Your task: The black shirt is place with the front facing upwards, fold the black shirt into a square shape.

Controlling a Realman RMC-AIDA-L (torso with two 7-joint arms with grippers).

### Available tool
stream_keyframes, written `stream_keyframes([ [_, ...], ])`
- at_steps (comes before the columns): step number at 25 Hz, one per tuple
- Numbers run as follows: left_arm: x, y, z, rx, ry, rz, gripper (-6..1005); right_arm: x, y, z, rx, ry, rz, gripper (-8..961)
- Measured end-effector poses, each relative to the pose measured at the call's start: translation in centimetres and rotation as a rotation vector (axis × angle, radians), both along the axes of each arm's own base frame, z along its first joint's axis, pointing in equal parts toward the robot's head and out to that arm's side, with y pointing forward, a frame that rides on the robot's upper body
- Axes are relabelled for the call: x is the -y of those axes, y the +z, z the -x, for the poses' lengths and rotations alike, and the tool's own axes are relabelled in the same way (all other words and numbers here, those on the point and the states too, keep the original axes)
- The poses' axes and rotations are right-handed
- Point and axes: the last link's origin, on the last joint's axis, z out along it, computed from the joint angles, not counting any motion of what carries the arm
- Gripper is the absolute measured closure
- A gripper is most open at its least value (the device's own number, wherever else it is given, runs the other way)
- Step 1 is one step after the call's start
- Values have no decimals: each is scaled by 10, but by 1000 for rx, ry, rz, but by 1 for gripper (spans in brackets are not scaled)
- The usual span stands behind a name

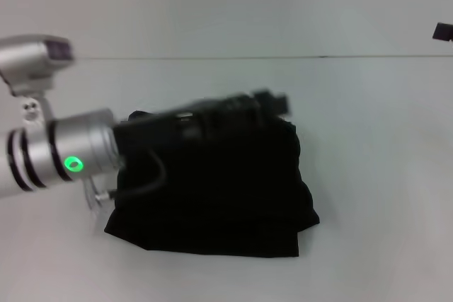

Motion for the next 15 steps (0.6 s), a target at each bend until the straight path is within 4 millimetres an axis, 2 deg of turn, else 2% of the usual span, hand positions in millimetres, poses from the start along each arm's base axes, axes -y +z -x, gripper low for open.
stream_keyframes([
  [2, -11, 7, 11, -38, 60, -67, 145, -5, 4, 3, 3, -35, 32, 13],
  [7, -38, 22, 37, -163, 186, -219, 76, -15, 2, 12, 77, -86, 129, 12],
  [11, -46, 25, 46, -228, 199, -296, 76, -20, -10, 22, 110, -75, 182, 12],
  [15, -44, 26, 51, -293, 137, -324, 76, -21, -30, 29, 107, -69, 245, 12],
])
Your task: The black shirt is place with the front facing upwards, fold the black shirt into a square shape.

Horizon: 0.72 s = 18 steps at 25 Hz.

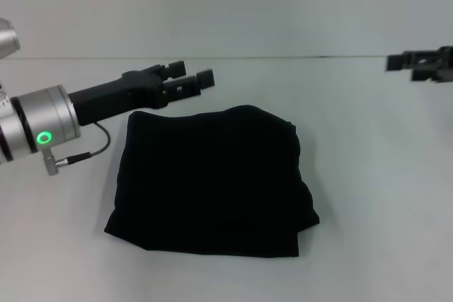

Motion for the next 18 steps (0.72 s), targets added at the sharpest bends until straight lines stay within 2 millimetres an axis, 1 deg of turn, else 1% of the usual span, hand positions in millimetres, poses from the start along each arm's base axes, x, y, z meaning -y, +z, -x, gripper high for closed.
stream_keyframes([
  [3, 5, 1, 7, -63, -44, -3, 77, -3, -20, 5, -8, -7, 44, 13],
  [5, 7, 2, 10, -86, -60, -2, 77, -5, -37, 10, -8, -11, 72, 15],
  [7, 21, 2, 19, -187, -173, 9, 77, -7, -53, 17, -8, -11, 94, 16],
  [11, 33, 3, 25, -250, -259, 5, 80, -10, -88, 30, -11, -29, 122, 19],
  [15, 34, 4, 27, -261, -258, 6, 80, -7, -117, 42, -20, -34, 144, 22],
  [18, 33, 3, 27, -261, -253, 4, 80, -1, -136, 51, -48, -27, 165, 25],
])
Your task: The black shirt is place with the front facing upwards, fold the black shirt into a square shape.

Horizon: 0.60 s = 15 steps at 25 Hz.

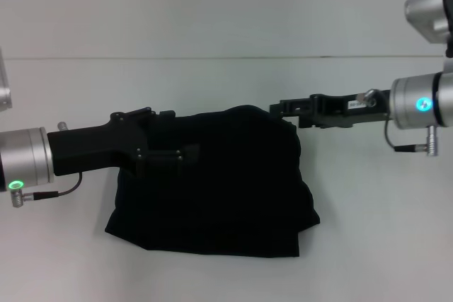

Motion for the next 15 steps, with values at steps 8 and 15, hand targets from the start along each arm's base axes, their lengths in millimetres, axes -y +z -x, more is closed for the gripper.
stream_keyframes([
  [8, -1, -1, -2, 3, 2, 4, 80, 7, -10, 2, -22, -5, 28, 31],
  [15, 0, -3, -2, 8, 5, 6, 80, 17, -11, -3, -38, -17, 73, 37],
])
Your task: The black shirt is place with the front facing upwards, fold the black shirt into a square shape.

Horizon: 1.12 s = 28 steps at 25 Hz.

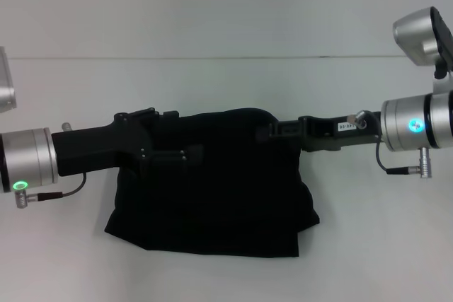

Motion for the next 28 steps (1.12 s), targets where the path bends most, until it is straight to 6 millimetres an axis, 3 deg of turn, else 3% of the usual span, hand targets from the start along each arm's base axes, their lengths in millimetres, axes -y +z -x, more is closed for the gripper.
stream_keyframes([
  [8, 1, -6, -3, 10, 0, 9, 80, -1, -8, -3, 28, -11, -28, 43],
  [18, 0, -4, -1, 14, 17, -9, 80, -13, -22, 6, -9, 19, -200, 51],
  [23, -2, -2, 3, 18, 42, -33, 80, -13, -12, -7, -77, -7, -320, 55],
  [26, -3, -1, 5, 19, 60, -38, 80, -15, 9, -29, -73, -49, -401, 57],
  [28, -3, -1, 7, 18, 79, -42, 80, -16, 15, -34, -62, -51, -411, 59],
])
